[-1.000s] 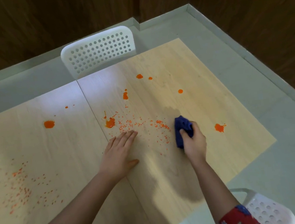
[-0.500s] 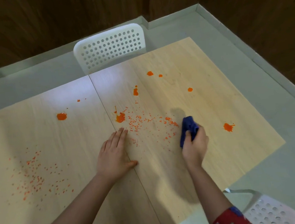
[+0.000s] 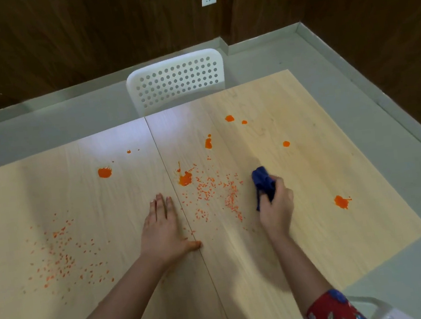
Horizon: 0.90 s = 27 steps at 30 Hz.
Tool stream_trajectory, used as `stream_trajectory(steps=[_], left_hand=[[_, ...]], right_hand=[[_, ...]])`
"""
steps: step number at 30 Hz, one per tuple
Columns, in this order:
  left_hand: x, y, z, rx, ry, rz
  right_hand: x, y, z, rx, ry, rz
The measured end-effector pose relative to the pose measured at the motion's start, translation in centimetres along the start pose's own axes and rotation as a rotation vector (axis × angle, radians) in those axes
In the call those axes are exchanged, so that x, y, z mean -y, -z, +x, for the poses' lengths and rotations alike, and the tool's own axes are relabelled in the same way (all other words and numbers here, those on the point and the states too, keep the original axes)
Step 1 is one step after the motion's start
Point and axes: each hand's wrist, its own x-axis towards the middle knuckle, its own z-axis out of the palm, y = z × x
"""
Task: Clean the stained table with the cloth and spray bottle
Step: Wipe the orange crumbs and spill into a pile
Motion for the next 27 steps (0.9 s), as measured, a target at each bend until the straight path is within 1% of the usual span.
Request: stream_trajectory(steps=[2,4,5,7,9,11,13,16,19,21,24,27], left_hand=[[-0.2,0.2,-0.1,0.009,-0.006,0.029],[-0.1,0.3,-0.1,0.019,-0.01,0.048],[-0.1,0.4,-0.1,0.027,-0.012,0.053],[-0.1,0.4,0.0,0.035,-0.011,0.06],[0.0,0.7,0.0,0.019,-0.008,0.047],[0.4,1.2,0.3,-0.046,-0.004,0.007],[1.0,1.6,0.6,-0.119,-0.003,-0.007],[1.8,1.4,0.9,-0.143,0.006,0.003],[1.9,1.3,0.7,-0.122,-0.007,0.004],[1.9,1.4,0.6,-0.113,-0.011,-0.029],[2.0,1.3,0.8,-0.121,-0.011,-0.046],[2.1,1.3,0.8,-0.118,-0.009,-0.056]], right_hand=[[-0.2,0.7,3.4,-0.037,-0.095,-0.079],[0.1,0.6,5.9,0.024,-0.094,-0.241],[0.4,0.3,6.6,0.074,-0.07,-0.284],[1.1,-0.8,6.7,0.193,0.004,-0.302],[1.6,-1.8,5.7,0.315,0.131,-0.322],[2.1,-2.3,4.2,0.425,0.275,-0.307],[2.9,-2.5,3.3,0.5,0.326,-0.22],[4.7,-2.9,4.0,0.455,0.251,-0.109],[7.2,-4.4,6.6,0.437,0.283,-0.113],[8.7,-5.8,8.0,0.513,0.304,-0.16],[9.5,-7.2,8.8,0.637,0.394,-0.325],[9.1,-6.2,8.1,0.724,0.451,-0.366]])
